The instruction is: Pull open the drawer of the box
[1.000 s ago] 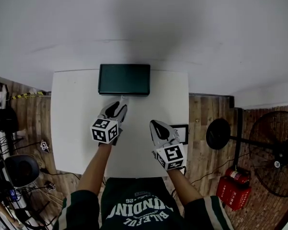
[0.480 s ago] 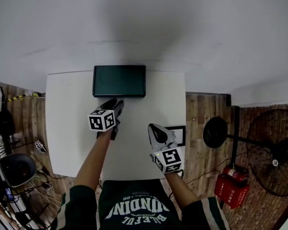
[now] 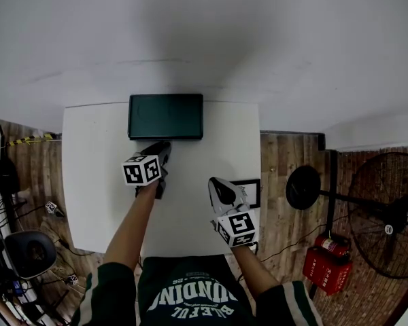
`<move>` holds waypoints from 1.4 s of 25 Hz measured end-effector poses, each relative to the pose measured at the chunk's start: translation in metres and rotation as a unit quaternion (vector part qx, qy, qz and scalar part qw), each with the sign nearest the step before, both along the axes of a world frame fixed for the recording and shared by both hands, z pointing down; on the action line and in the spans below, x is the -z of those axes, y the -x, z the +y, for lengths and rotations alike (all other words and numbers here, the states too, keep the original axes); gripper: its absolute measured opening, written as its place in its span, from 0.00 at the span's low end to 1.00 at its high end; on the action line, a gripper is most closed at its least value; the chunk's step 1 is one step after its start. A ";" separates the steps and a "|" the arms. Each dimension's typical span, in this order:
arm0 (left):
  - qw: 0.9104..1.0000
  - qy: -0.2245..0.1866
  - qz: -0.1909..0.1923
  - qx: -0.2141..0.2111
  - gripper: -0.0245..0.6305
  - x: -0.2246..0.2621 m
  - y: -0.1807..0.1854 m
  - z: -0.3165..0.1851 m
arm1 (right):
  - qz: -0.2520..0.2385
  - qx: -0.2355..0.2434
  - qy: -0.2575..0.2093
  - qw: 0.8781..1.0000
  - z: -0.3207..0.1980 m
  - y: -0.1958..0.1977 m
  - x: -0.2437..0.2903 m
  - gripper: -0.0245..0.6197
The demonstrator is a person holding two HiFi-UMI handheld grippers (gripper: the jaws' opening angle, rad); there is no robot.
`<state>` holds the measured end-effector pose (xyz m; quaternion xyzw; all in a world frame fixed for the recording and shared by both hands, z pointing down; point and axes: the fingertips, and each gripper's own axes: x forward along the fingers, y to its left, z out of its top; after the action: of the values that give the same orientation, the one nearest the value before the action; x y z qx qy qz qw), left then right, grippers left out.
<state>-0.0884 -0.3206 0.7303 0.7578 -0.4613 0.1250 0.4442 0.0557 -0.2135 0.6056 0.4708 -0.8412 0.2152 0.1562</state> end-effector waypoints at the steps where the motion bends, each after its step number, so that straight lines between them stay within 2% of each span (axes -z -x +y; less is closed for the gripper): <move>1: 1.000 0.001 0.001 0.000 0.22 0.000 0.000 0.001 | 0.000 0.000 0.000 1.000 0.000 0.000 0.000 0.04; 16: 1.000 0.018 0.012 0.004 0.22 -0.002 -0.001 0.039 | -0.007 0.003 -0.003 1.000 0.014 0.001 0.004 0.04; 35: 0.999 0.039 0.005 0.004 0.23 -0.009 0.002 0.091 | -0.006 0.018 -0.006 1.000 0.030 0.002 0.008 0.04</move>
<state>-0.0899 -0.2298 0.7397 0.7387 -0.4570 0.1377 0.4760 0.0534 -0.1832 0.5974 0.4554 -0.8517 0.2102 0.1516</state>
